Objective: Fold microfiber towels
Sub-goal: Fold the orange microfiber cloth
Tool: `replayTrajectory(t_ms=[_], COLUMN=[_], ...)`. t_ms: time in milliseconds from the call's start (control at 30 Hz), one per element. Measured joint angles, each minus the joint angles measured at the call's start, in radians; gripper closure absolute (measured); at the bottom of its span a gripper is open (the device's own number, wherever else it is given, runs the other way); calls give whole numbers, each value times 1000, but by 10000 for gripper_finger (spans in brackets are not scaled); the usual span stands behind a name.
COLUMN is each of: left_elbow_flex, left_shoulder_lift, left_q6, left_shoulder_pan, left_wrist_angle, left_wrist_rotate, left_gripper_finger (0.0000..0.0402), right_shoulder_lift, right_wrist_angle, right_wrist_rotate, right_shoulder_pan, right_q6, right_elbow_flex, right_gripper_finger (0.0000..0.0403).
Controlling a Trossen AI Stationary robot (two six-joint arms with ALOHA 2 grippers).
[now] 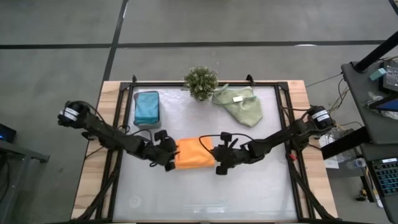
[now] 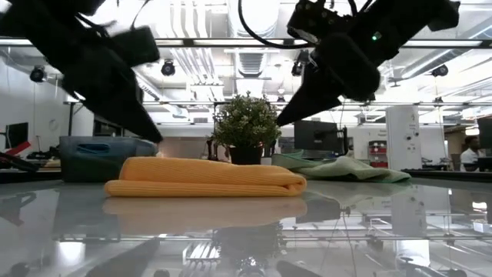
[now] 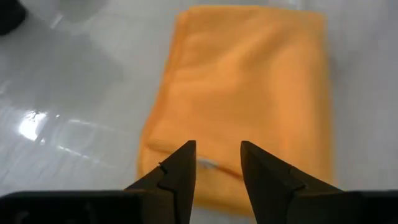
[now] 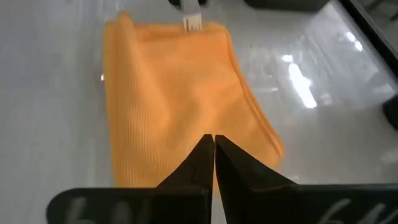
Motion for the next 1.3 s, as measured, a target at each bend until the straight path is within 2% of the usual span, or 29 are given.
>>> replayTrajectory(t_ms=[267, 733, 1000, 1133, 1200, 1300], left_elbow_flex=[1, 8, 30, 58, 82, 103], left_shoulder_lift=[96, 172, 175, 133, 92, 27], left_q6=[-79, -133, -130, -72, -43, 5], left_shoulder_pan=[89, 110, 118, 119, 121, 123], left_wrist_angle=[11, 60, 69, 31, -28, -145], left_wrist_rotate=[-10, -1, -18, 26, 39, 40], left_gripper_finger=[290, 290, 291, 312, 327, 353], right_shoulder_lift=[65, 117, 117, 117, 117, 117], right_wrist_angle=[142, 200, 238, 305, 329, 357], right_wrist_rotate=[-1, 0, 0, -6, -54, -193], right_shoulder_pan=[0, -2, -5, -19, -44, -99], right_q6=[-49, -50, -85, -113, -127, -127], right_elbow_flex=[-14, -19, -20, -20, -20, -20], right_gripper_finger=[394, 394, 394, 394, 394, 394])
